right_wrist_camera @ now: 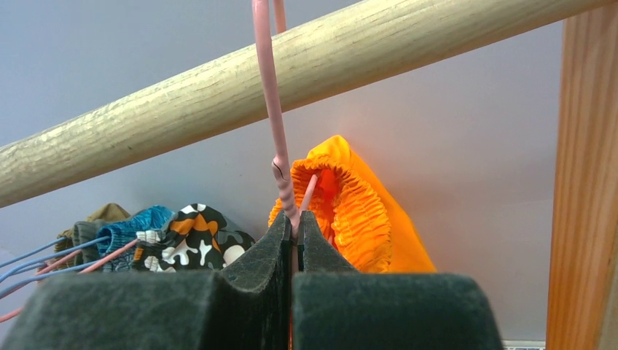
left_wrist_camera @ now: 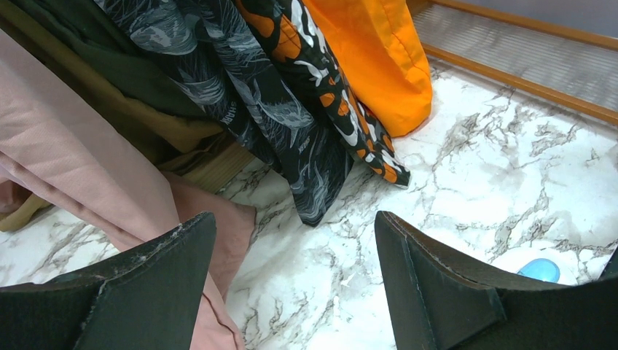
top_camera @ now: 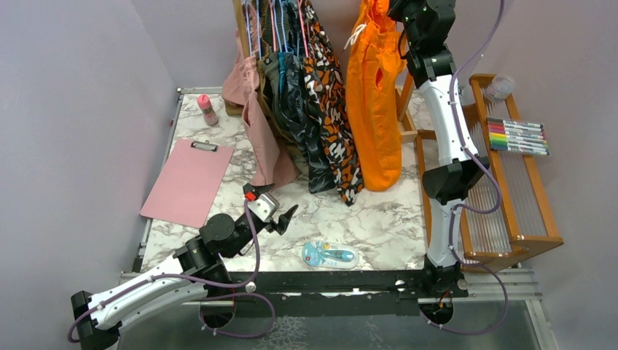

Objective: Place the shorts on the hanger
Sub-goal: Place the hanger at the clothesline.

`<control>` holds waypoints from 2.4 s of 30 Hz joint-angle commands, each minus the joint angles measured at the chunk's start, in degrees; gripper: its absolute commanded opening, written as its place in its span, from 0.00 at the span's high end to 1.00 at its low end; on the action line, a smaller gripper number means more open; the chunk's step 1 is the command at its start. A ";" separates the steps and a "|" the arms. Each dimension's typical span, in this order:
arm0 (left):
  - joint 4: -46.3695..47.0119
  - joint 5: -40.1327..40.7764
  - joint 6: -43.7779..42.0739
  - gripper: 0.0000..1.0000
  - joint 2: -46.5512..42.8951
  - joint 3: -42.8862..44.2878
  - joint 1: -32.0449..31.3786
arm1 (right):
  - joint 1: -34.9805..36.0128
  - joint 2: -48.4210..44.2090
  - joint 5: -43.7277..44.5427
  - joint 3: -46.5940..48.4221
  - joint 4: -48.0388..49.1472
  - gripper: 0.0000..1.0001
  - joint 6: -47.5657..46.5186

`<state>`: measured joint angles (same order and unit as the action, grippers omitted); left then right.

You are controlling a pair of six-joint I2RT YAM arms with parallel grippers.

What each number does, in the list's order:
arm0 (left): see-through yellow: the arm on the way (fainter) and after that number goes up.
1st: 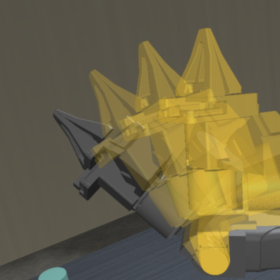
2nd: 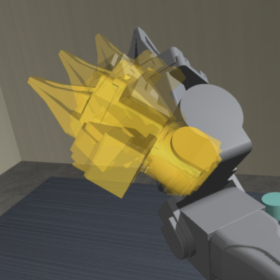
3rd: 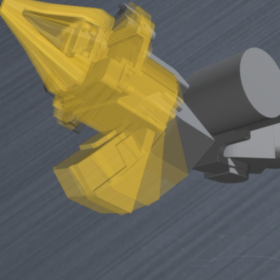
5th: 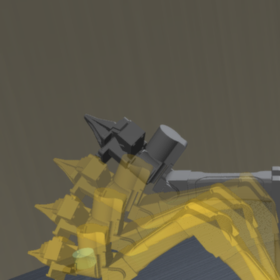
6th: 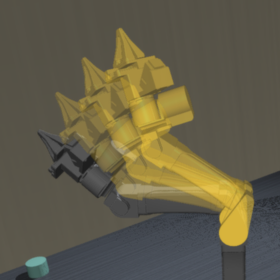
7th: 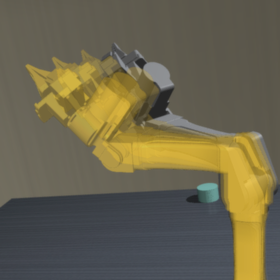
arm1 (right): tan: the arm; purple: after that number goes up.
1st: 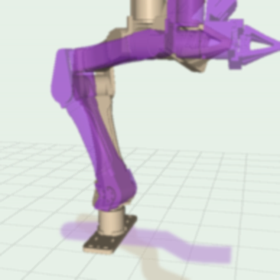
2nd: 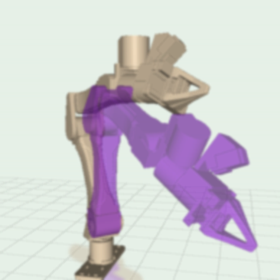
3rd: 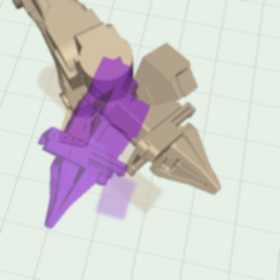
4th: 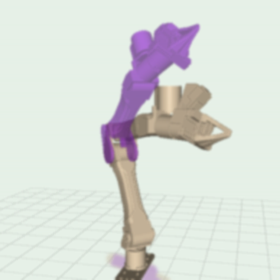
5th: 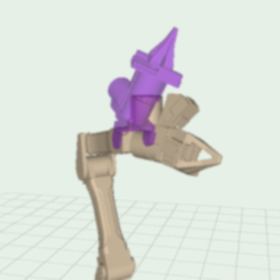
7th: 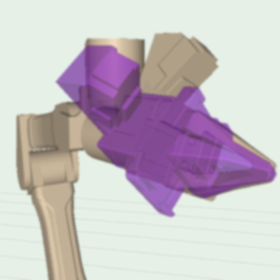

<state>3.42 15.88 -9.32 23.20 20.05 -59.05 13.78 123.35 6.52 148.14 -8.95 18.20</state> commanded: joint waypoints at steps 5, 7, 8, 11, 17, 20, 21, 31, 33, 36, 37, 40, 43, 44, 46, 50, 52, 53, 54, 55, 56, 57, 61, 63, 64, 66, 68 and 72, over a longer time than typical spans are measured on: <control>2.09 -0.98 -0.57 0.18 0.41 -0.72 0.59 | -0.26 1.76 -2.16 2.23 4.61 0.98 1.60; 2.19 -1.24 -0.58 0.18 0.58 -0.80 0.59 | -0.25 1.53 -2.53 1.50 4.25 0.95 1.62; 2.21 -1.35 -0.58 0.18 0.65 -0.74 0.60 | -0.25 1.28 -2.71 1.08 4.00 0.94 1.66; 2.23 -1.60 -0.51 0.18 0.76 -0.76 0.60 | -0.29 -0.07 -3.00 -0.71 3.38 0.89 1.19; 2.47 -2.19 -0.52 0.18 0.48 -0.85 0.63 | -0.25 -3.08 -3.18 -3.80 1.34 0.77 0.55; 2.41 -2.58 -0.40 0.17 -0.01 -0.82 0.64 | -0.25 -4.68 -3.08 -5.06 0.18 0.71 0.08; 2.34 -2.72 -0.37 0.18 -0.19 -0.82 0.66 | -0.25 -5.35 -3.02 -5.64 -0.19 0.68 0.03; 3.19 -4.67 -0.20 0.17 -4.18 -1.24 0.64 | -0.25 -16.42 -2.09 -15.77 -5.89 0.50 -4.38; 2.90 -5.14 0.24 0.17 -5.52 -1.26 0.63 | -0.25 -19.00 -0.89 -18.29 -6.57 0.48 -6.20; 2.33 -5.32 0.54 0.17 -7.06 -1.20 0.68 | -0.26 -21.72 0.79 -21.25 -7.04 0.45 -9.27; 2.14 -5.29 0.63 0.17 -7.49 -1.17 0.63 | -0.25 -22.38 1.25 -22.41 -6.88 0.44 -10.49; 1.80 -5.32 0.73 0.17 -8.67 -1.20 0.61 | -0.31 -23.78 2.02 -25.63 -6.09 0.42 -13.95; 1.49 -5.56 0.95 0.17 -9.45 -1.17 0.63 | -1.10 -24.29 -0.10 -27.65 -6.12 0.41 -15.28; 1.46 -5.70 0.97 0.17 -9.61 -1.16 0.61 | -1.39 -24.30 -1.17 -27.94 -6.36 0.41 -15.29; 1.50 -5.99 1.04 0.17 -9.74 -1.20 0.66 | -1.72 -24.08 -3.00 -28.15 -6.59 0.41 -15.36; 1.67 -6.24 1.08 0.17 -9.80 -1.26 0.61 | -1.87 -23.44 -4.75 -28.09 -6.70 0.41 -15.96; 1.68 -6.30 1.04 0.17 -9.79 -1.27 0.66 | -1.96 -22.97 -5.06 -28.14 -6.57 0.41 -16.09; 1.68 -6.30 0.98 0.17 -9.76 -1.29 0.66 | -1.99 -22.85 -5.24 -28.16 -6.51 0.42 -16.09; 1.67 -6.30 1.03 0.17 -9.71 -1.27 0.62 | -1.92 -22.59 -5.50 -28.10 -6.52 0.43 -16.09; 1.57 -6.18 0.98 0.17 -9.75 -1.25 0.65 | -1.96 -22.36 -5.66 -28.08 -6.58 0.44 -16.04; 1.61 -6.15 0.98 0.17 -9.71 -1.25 0.62 | -1.92 -22.03 -5.72 -28.00 -6.60 0.44 -15.96; 1.59 -6.13 0.97 0.17 -9.75 -1.27 0.63 | -1.96 -21.67 -5.80 -27.83 -6.68 0.45 -15.92; 1.52 -5.96 0.88 0.17 -9.62 -1.25 0.63 | -1.92 -20.67 -5.40 -27.30 -6.79 0.47 -15.91; 1.58 -5.89 0.94 0.17 -9.51 -1.37 0.61 | -1.92 -20.19 -5.30 -27.16 -6.78 0.48 -15.91; 1.53 -5.93 0.89 0.17 -9.49 -1.34 0.61 | -1.92 -19.97 -5.29 -27.12 -6.74 0.49 -15.87; 1.65 -5.93 0.93 0.17 -9.41 -1.35 0.65 | -1.96 -19.69 -5.22 -26.95 -6.86 0.52 -15.68; 1.74 -5.87 0.85 0.17 -9.40 -1.33 0.63 | -1.92 -19.55 -5.29 -26.85 -6.87 0.56 -15.49; 1.82 -5.84 0.82 0.17 -9.40 -1.44 0.68 | -1.92 -19.39 -5.21 -26.57 -6.92 0.67 -15.14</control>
<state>4.19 10.94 -8.93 14.09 19.25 -58.61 12.14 103.11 2.20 119.94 -16.01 2.98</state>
